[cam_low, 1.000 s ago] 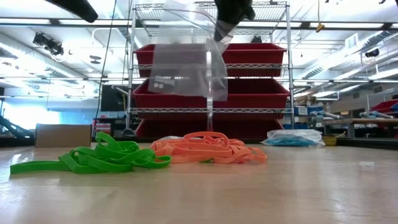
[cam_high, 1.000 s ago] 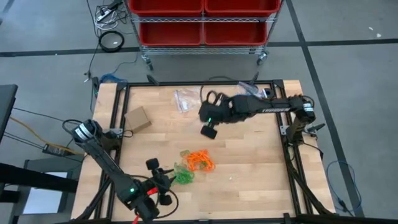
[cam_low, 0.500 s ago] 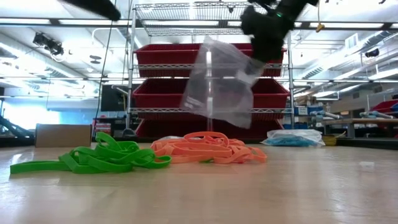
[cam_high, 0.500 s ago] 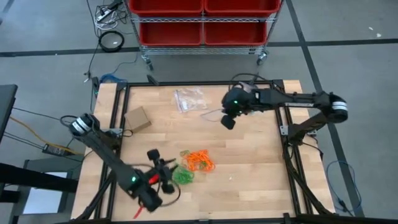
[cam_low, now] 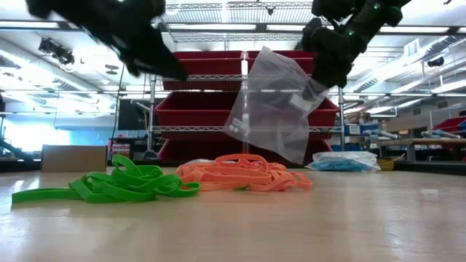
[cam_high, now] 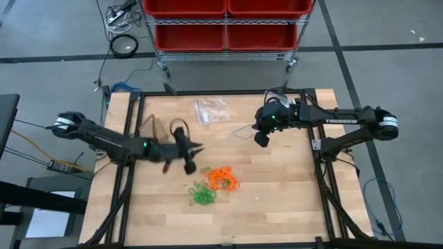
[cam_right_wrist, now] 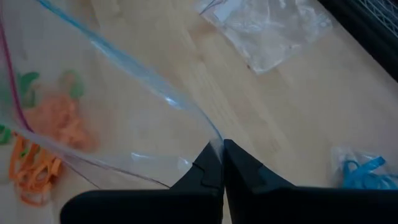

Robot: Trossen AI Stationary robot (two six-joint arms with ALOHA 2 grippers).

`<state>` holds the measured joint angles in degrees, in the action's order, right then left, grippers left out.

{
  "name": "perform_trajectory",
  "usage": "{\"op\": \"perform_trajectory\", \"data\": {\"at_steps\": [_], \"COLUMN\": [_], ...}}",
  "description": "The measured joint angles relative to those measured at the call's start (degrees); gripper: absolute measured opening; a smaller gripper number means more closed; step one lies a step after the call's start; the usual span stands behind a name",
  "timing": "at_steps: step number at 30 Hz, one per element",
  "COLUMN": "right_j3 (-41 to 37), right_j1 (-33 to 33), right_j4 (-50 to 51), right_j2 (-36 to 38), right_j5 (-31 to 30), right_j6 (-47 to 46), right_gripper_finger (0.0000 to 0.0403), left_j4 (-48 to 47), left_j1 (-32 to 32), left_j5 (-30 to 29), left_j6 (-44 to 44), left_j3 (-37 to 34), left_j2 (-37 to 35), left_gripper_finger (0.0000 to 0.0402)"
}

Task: Sort rubber bands
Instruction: Put the green rubber band into the transparent zip bag

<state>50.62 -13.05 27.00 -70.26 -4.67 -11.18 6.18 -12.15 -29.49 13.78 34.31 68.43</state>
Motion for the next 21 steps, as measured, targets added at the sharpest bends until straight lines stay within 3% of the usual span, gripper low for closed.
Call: {"op": "perform_trajectory", "data": {"at_steps": [5,10,13,21], "right_j3": [-0.11,-1.15,-3.90,-15.01], "right_j1": [0.19,0.23,0.21,3.59], "right_j4": [0.40,1.59,1.16,-3.86], "right_j2": [0.30,3.02,6.70,19.46], "right_j5": [0.06,-1.74,-3.18,-2.63], "right_j6": [1.45,1.94,0.59,-9.24], "right_gripper_finger": [0.0000,0.0000,0.0000,0.0000], "left_j4": [13.99,32.52,36.05,33.00], "left_j1": [7.09,3.64,-1.31,-12.90], "left_j5": [12.37,18.22,17.02,4.49], "left_j6": [5.94,14.68,14.94,12.07], "left_j3": [-12.05,-22.47,-25.30,-25.62], "left_j2": [-6.38,-9.07,-8.89,-7.98], "left_gripper_finger": [0.0080,0.0080,0.0080,0.0080]}}
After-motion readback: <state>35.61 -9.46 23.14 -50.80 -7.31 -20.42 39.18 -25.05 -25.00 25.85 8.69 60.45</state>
